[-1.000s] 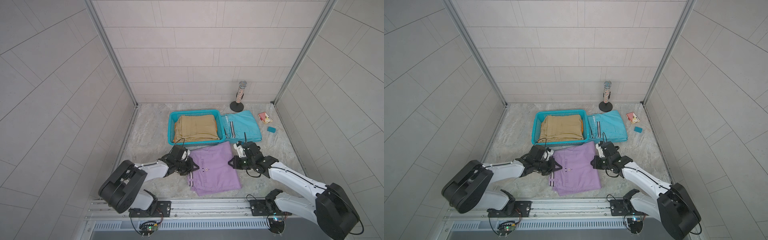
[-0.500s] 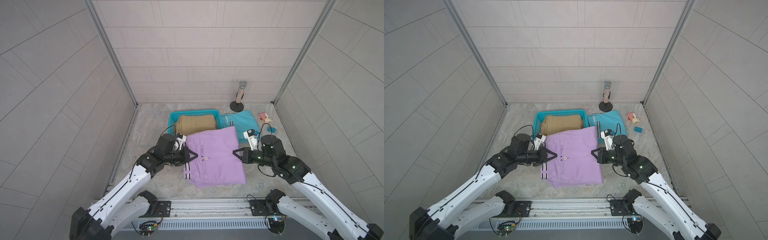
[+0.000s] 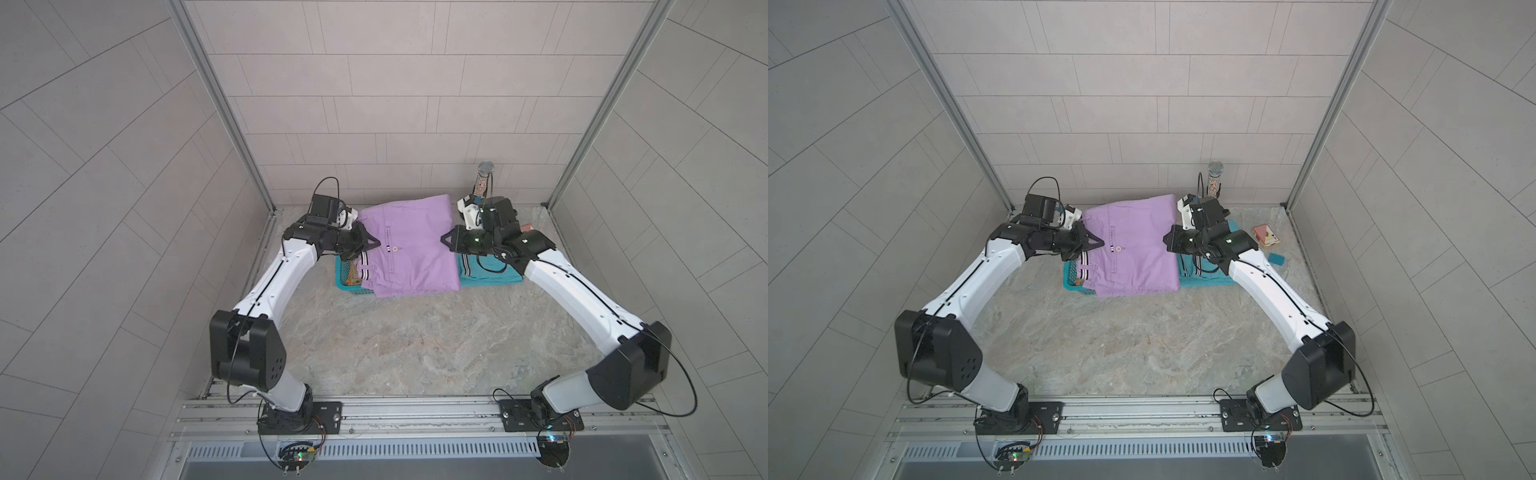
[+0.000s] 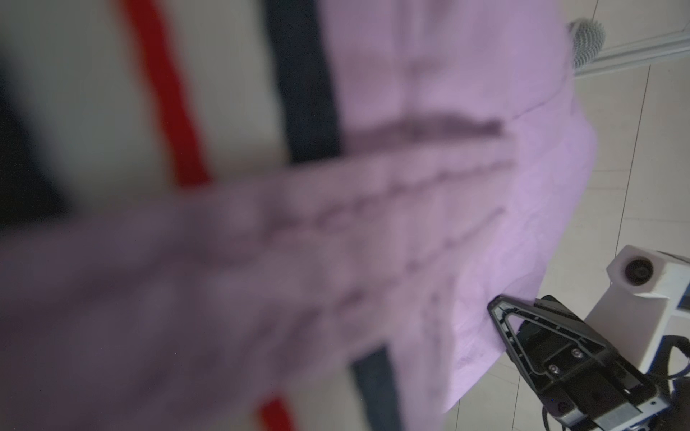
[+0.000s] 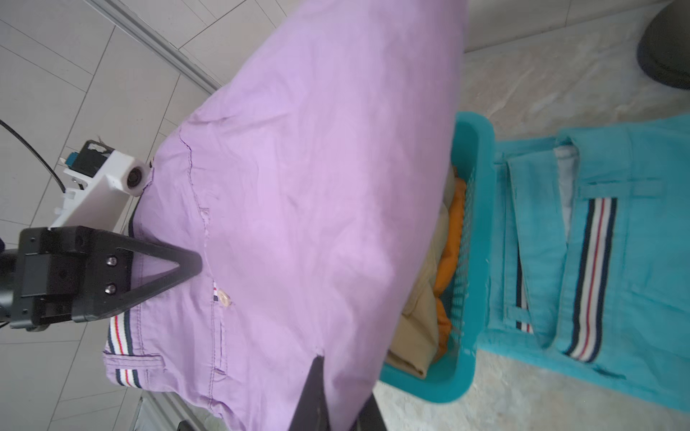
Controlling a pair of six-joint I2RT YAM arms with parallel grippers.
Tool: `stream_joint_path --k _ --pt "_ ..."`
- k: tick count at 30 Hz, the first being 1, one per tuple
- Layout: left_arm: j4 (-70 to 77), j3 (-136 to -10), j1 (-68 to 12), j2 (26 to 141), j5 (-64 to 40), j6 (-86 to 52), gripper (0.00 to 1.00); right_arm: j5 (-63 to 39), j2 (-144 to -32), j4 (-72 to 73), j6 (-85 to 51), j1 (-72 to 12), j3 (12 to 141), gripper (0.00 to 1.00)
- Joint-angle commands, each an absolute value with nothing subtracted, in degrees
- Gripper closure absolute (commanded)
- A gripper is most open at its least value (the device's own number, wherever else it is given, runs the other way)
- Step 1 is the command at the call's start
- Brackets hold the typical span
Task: Put the folded long pants in the basket
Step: Place the long pant in the basket.
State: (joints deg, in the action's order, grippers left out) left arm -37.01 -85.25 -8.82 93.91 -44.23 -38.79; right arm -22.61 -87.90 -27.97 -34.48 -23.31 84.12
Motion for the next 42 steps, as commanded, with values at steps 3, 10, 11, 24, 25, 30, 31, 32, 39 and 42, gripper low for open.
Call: stream_joint_path --k 3,10,11,24,25,30,31,32,39,42 --pt "-44.35 -98.52 -5.48 104.64 -44.42 -34.09 1.0 -22.83 -97.63 -26.98 -32.26 -22.93 93.59 1.0" --pt "-53.05 -107.7 -4.4 115.97 -42.41 -30.64 1.0 -24.09 -108.32 -26.9 -32.16 -22.66 97.31 1.0" --pt "-52.83 -107.49 -4.46 116.77 -42.37 -30.48 1.0 -23.8 -109.06 -26.65 -31.96 -22.59 97.02 1.0" --pt "-52.18 -105.1 -4.15 122.07 -40.45 -29.88 1.0 -23.83 -114.88 -27.63 -31.82 -22.24 93.24 1.0" --pt "-52.57 -105.24 -4.11 122.41 -40.52 -29.78 0.98 -23.48 -114.54 -27.69 -31.81 -22.21 92.79 1.0" --pt "-53.57 -105.23 -4.08 120.82 -38.93 -29.41 0.55 -21.31 -111.93 -30.19 -29.71 -22.24 94.23 0.84" --pt "-53.77 -105.12 -4.15 119.61 -38.41 -29.53 0.49 -20.79 -111.04 -31.62 -28.98 -22.24 95.28 0.78" --pt "-54.0 -105.01 -4.15 118.49 -38.25 -29.62 0.48 -20.07 -110.35 -32.69 -28.43 -22.31 96.21 0.74" --pt "-56.23 -100.64 -4.18 106.74 -31.43 -29.95 0.48 -15.09 -101.4 -37.56 -26.03 -23.67 97.85 0.62" --pt "-57.2 -98.99 -4.59 100.72 -25.02 -30.79 0.56 -14.25 -98.82 -38.09 -25.75 -25.4 97.26 0.62"
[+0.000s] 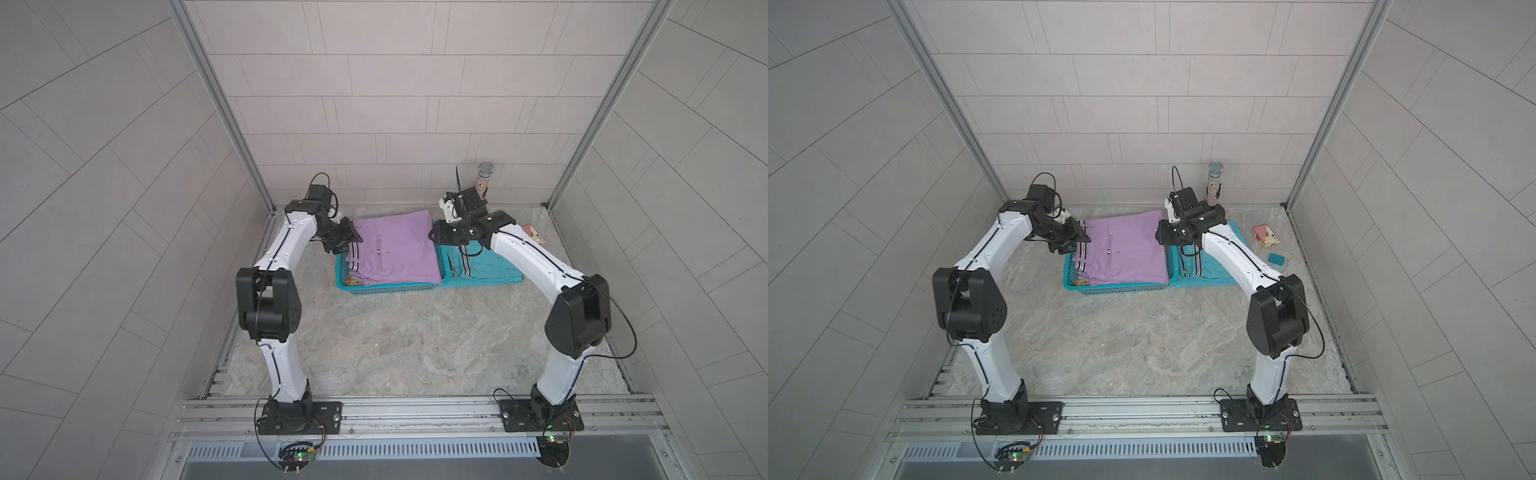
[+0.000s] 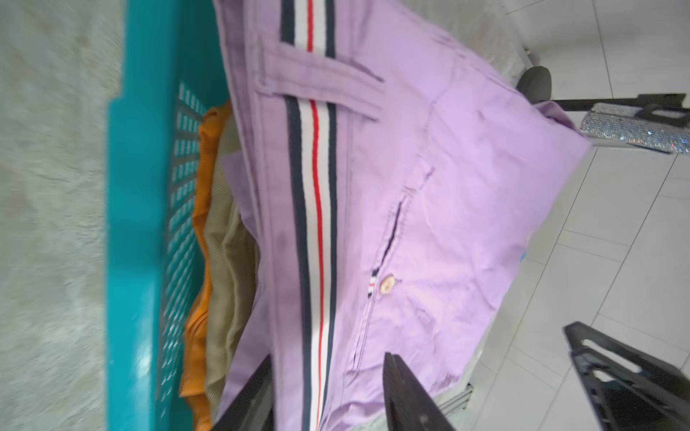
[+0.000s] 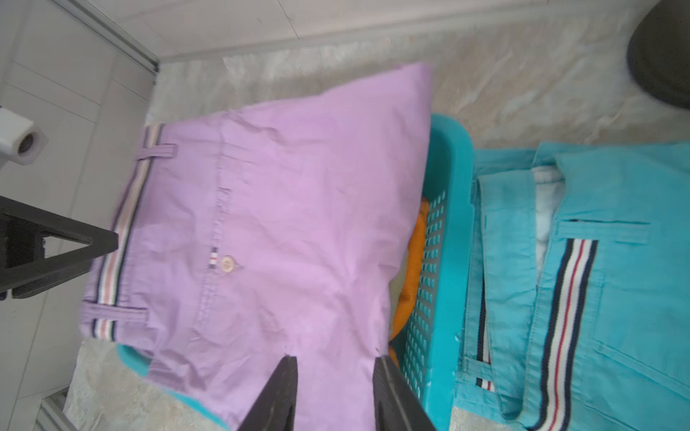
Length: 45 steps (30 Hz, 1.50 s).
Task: Put the folded long pants in the basket
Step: Place the long pant in the basket.
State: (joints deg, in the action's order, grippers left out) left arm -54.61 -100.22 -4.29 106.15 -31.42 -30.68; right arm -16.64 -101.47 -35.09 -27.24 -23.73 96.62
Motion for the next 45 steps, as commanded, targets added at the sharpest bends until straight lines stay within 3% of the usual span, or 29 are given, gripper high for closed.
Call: stream_joint_path --k 1,6,10,21,26,34,45 --pt "-56.66 -98.3 -4.91 98.69 -24.1 -31.21 0.59 -14.15 -98.12 -38.14 -25.85 -26.01 96.91 0.62" --pt "-47.49 -92.17 -7.24 93.39 -27.44 -35.17 0.86 -16.27 -96.94 -33.27 -28.42 -27.6 91.66 0.62" --pt "-40.84 -87.29 -10.84 95.2 -30.5 -37.35 1.0 -18.38 -99.58 -30.61 -30.23 -27.78 87.54 0.64" --pt "-31.2 -72.61 -11.8 102.48 -33.65 -38.95 1.0 -20.21 -107.19 -27.7 -31.29 -27.95 77.09 0.71" --pt "-31.13 -71.83 -11.6 100.17 -33.74 -39.78 1.0 -19.55 -104.49 -29.08 -31.32 -27.86 78.59 0.71" --pt "-37.21 -88.97 -11.44 99.95 -32.15 -38.97 1.0 -16.67 -101.75 -31.74 -30.08 -27.78 93.46 0.68" --pt "-46.98 -114.12 -7.75 121.34 -34.22 -33.85 1.0 -9.2 -124.86 -39.49 -20.84 -24.3 120.3 0.72"
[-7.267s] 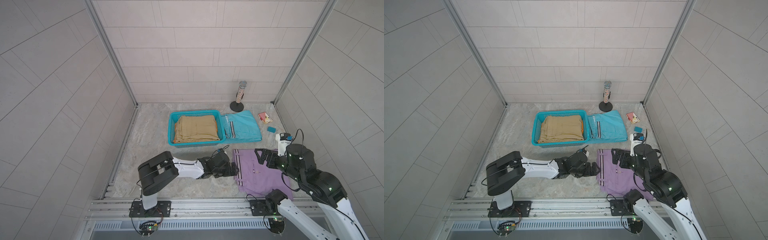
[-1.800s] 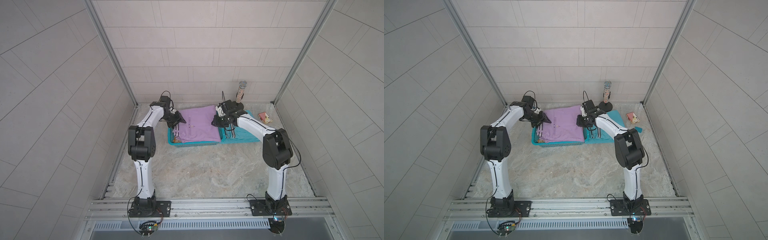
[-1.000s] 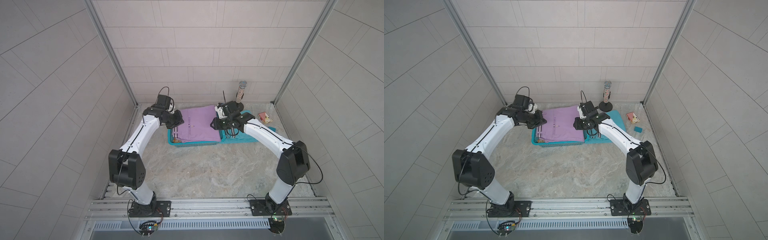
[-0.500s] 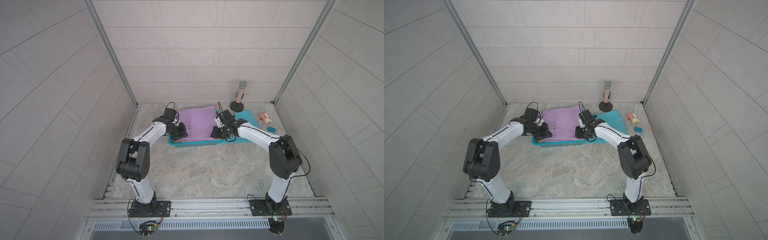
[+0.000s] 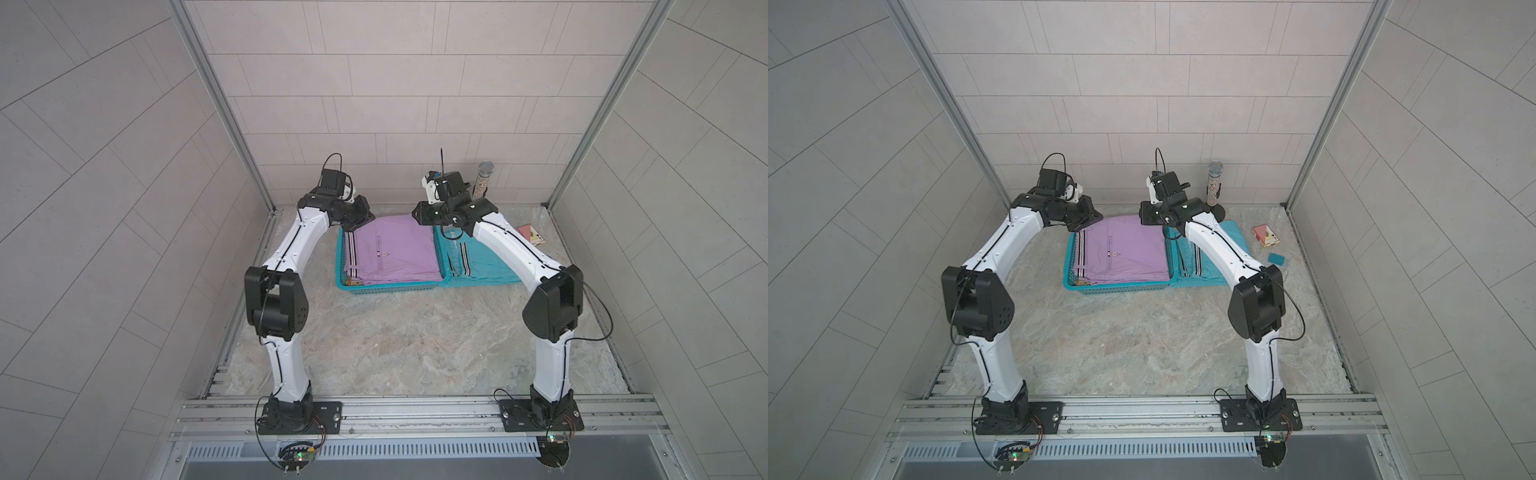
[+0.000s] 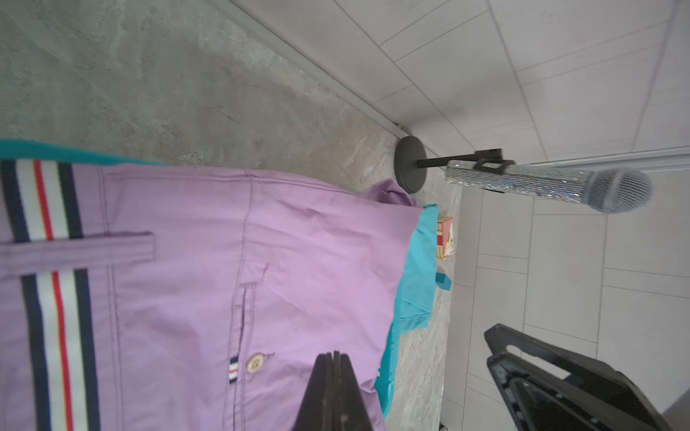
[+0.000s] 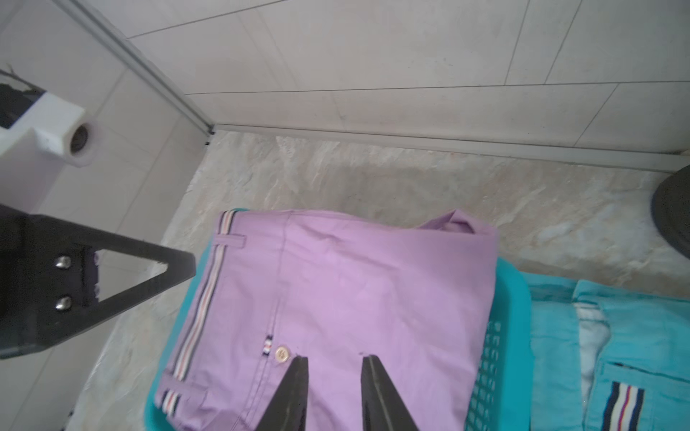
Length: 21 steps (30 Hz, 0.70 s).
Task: Put the folded long pants in the basket
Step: Place the long pant in the basket.
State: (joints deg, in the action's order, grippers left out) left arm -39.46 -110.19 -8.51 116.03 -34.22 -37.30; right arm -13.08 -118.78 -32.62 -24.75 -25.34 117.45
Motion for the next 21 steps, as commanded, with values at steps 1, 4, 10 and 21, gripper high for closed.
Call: stream_joint_path --k 1,4,10,21 --pt "-49.15 -116.19 -7.65 123.51 -34.13 -32.63 1.0 -8.9 -127.02 -40.32 -20.41 -24.05 121.89 0.73" --pt "-50.86 -117.7 -7.62 126.68 -32.74 -30.95 1.0 -8.79 -130.72 -41.4 -19.98 -23.64 123.25 0.73" --pt "-47.27 -112.05 -6.57 126.67 -30.97 -31.7 1.0 -9.38 -132.55 -41.2 -19.97 -23.64 121.51 0.74" --pt "-46.09 -105.73 -6.39 107.72 -30.19 -31.91 0.5 -8.79 -112.23 -39.15 -21.01 -22.99 111.32 0.4"
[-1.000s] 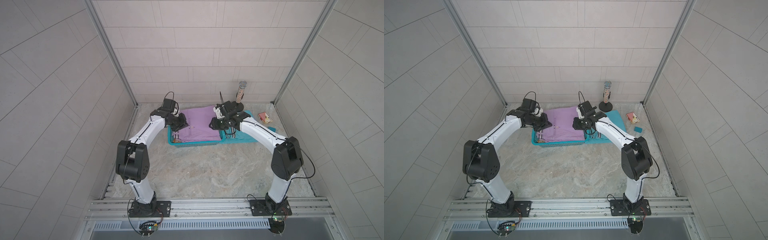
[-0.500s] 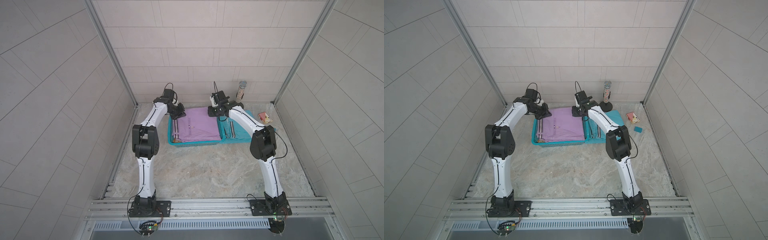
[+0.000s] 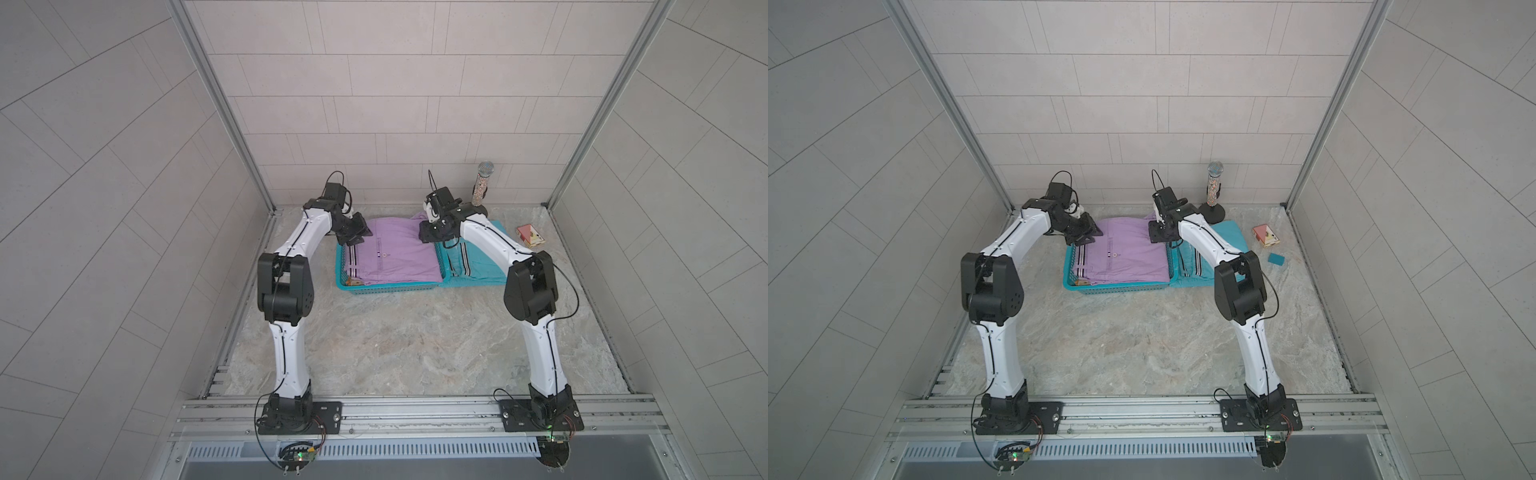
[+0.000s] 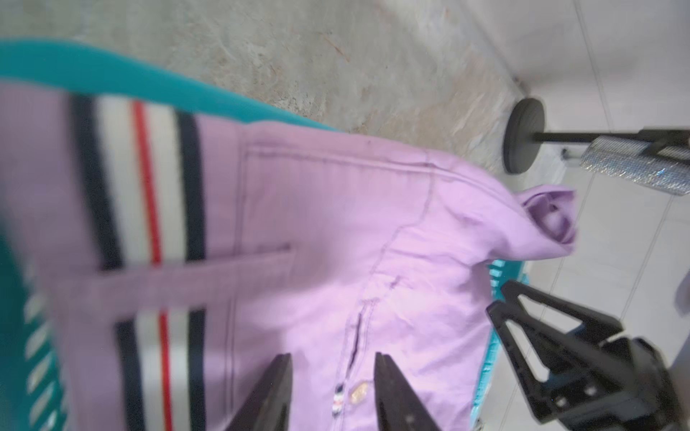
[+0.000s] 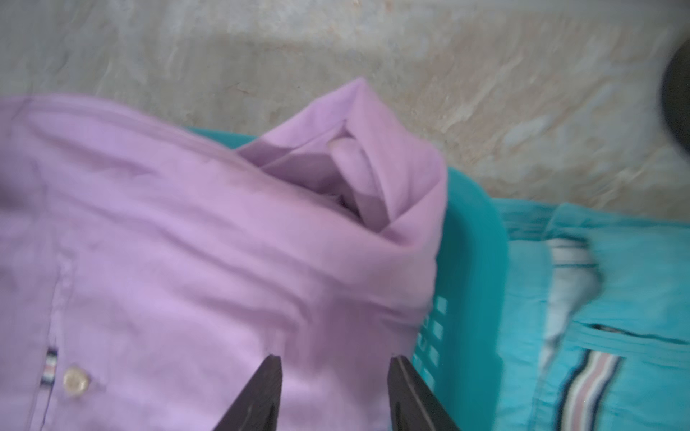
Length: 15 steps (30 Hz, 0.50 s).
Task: Put the folded long pants in the basket
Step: Place the long pant in the basket, then move the long pant to the center of the board.
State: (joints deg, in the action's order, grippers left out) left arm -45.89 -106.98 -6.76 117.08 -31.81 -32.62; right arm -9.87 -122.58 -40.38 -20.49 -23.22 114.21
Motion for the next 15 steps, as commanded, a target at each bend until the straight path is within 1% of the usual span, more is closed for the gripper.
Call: stream_joint_path --k 1,4,6,7,10,12,14,15 --pt "-45.69 -104.23 -6.34 105.16 -29.81 -31.97 0.48 -8.71 -109.1 -37.87 -21.45 -22.82 108.29 0.38" --pt "-42.67 -97.13 -6.39 96.35 -29.23 -32.79 0.42 -7.03 -97.55 -32.83 -24.29 -21.55 95.78 0.33" --pt "-38.46 -90.0 -6.39 90.03 -29.36 -34.36 0.35 -5.73 -89.12 -27.67 -28.12 -19.79 84.58 0.3" --pt "-37.2 -87.29 -6.34 87.65 -29.49 -34.81 0.33 -5.46 -85.1 -25.53 -29.96 -18.68 79.56 0.28" --pt "-33.45 -78.61 -6.58 80.64 -31.81 -35.77 0.32 -3.88 -73.74 -20.32 -37.6 -14.11 64.11 0.26" --pt "-33.35 -74.21 -6.43 77.17 -32.07 -35.59 0.3 -3.18 -66.84 -17.17 -42.21 -11.15 54.74 0.21" --pt "-32.97 -70.74 -6.54 74.99 -32.93 -35.76 0.29 -3.73 -63.09 -14.39 -44.05 -9.54 48.29 0.18" --pt "-32.01 -68.8 -6.53 74.06 -33.74 -36.3 0.27 -3.78 -61.9 -14.24 -44.76 -9.25 46.14 0.17"
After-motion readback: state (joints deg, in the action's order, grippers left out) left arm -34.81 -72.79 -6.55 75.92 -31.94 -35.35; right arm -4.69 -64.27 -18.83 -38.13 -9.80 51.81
